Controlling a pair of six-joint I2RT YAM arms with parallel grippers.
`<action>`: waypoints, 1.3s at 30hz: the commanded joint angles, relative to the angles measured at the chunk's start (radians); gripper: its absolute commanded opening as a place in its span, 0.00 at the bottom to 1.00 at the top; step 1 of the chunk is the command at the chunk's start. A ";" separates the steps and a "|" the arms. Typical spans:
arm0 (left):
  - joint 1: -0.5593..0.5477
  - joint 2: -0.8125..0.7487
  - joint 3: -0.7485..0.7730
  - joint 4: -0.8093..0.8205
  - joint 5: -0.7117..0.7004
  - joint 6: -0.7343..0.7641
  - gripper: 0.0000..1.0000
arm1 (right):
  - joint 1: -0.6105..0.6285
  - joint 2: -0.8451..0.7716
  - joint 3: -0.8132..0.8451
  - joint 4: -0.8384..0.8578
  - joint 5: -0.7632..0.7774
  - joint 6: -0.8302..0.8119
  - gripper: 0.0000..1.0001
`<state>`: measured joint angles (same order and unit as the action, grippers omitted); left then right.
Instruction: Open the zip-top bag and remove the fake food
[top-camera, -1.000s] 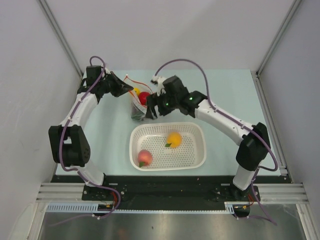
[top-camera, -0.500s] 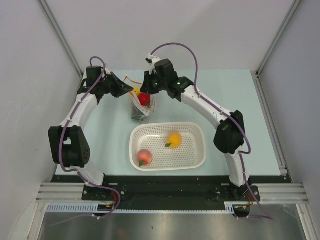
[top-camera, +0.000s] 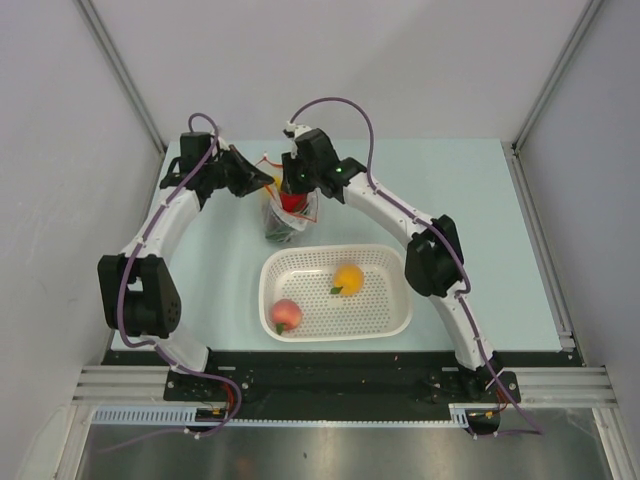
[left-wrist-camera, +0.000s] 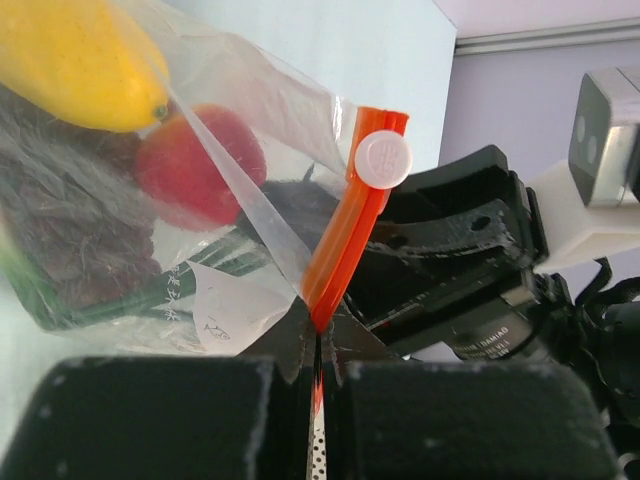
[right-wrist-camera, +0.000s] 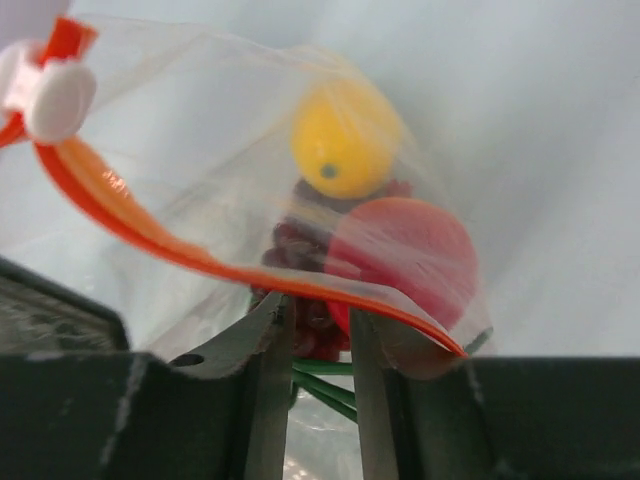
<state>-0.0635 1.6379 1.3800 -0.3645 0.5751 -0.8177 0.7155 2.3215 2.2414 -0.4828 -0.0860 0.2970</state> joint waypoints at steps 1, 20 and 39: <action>-0.009 -0.044 0.033 -0.020 -0.009 0.034 0.00 | 0.001 0.018 0.047 -0.030 0.129 -0.102 0.38; -0.041 0.022 0.113 -0.077 -0.015 0.038 0.00 | 0.001 0.159 0.092 0.032 0.212 -0.185 0.82; -0.038 0.011 0.090 -0.080 -0.060 0.068 0.00 | 0.001 0.041 0.113 0.010 0.114 -0.098 0.19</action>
<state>-0.1024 1.6722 1.4551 -0.4587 0.5411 -0.7837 0.7231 2.4825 2.3184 -0.4614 0.0612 0.1696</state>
